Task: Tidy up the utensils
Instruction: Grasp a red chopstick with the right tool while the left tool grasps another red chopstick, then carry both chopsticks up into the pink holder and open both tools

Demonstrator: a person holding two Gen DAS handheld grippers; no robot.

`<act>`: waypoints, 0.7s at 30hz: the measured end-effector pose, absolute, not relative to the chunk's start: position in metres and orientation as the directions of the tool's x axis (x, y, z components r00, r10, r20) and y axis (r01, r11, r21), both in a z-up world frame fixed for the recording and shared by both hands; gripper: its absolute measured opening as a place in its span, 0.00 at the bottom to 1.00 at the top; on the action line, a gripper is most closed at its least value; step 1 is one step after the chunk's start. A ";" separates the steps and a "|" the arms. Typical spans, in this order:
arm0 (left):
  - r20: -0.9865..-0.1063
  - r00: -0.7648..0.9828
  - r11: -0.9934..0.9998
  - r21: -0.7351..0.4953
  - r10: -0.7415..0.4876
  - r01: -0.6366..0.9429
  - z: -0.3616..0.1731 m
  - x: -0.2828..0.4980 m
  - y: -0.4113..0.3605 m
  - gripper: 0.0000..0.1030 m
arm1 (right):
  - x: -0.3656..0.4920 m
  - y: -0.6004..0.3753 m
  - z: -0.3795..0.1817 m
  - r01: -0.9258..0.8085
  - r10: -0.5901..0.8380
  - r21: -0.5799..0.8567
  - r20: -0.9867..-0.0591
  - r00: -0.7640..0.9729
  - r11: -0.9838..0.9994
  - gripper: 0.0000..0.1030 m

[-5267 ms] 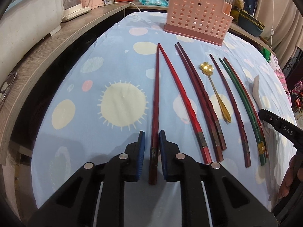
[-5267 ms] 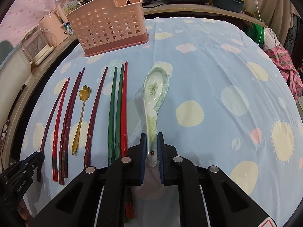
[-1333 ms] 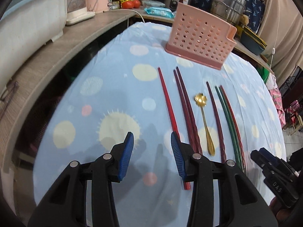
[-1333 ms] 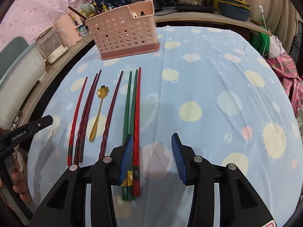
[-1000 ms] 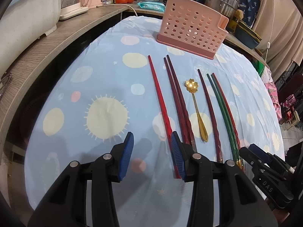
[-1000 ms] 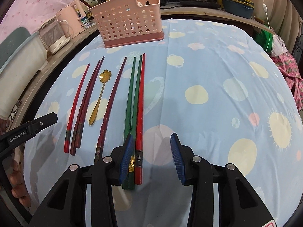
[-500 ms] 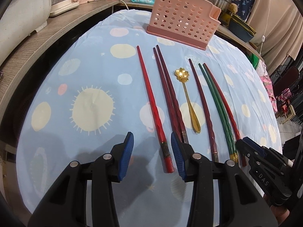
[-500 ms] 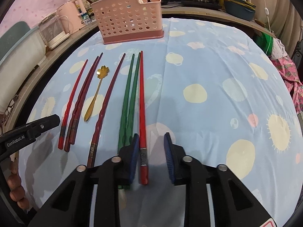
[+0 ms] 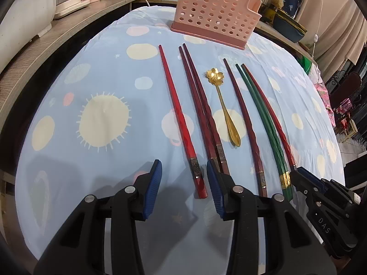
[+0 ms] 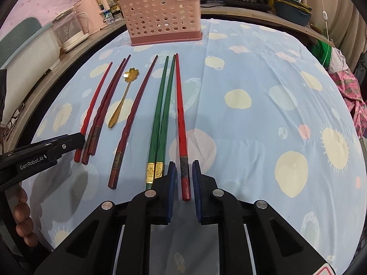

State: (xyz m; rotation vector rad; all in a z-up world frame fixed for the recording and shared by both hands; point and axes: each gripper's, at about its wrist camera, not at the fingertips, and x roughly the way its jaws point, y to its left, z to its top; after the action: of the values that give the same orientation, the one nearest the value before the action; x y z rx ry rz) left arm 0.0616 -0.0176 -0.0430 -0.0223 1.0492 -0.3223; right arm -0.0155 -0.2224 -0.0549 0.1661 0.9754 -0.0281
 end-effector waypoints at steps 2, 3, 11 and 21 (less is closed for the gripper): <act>-0.847 0.458 0.953 -0.166 -0.269 0.254 -0.043 0.061 -0.018 0.36 | -0.017 -0.222 -0.055 0.097 0.053 0.128 -0.826 0.561 0.987 0.11; -0.847 0.460 0.954 -0.164 -0.267 0.253 -0.043 0.061 -0.018 0.35 | -0.017 -0.222 -0.055 0.096 0.054 0.130 -0.826 0.561 0.987 0.11; -0.845 0.447 0.946 -0.194 -0.295 0.259 -0.044 0.060 -0.013 0.09 | -0.019 -0.222 -0.054 0.094 0.067 0.145 -0.822 0.565 0.985 0.07; -0.826 0.488 0.957 -0.206 -0.283 0.206 -0.030 0.059 0.007 0.08 | -0.024 -0.225 -0.033 0.090 0.088 0.177 -0.792 0.604 0.980 0.07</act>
State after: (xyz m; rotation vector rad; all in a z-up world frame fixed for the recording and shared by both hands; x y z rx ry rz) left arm 0.0593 0.0066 -0.0295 -0.0825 1.0193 -0.2975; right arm -0.0237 -0.2254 -0.0333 0.2070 0.9241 -0.0011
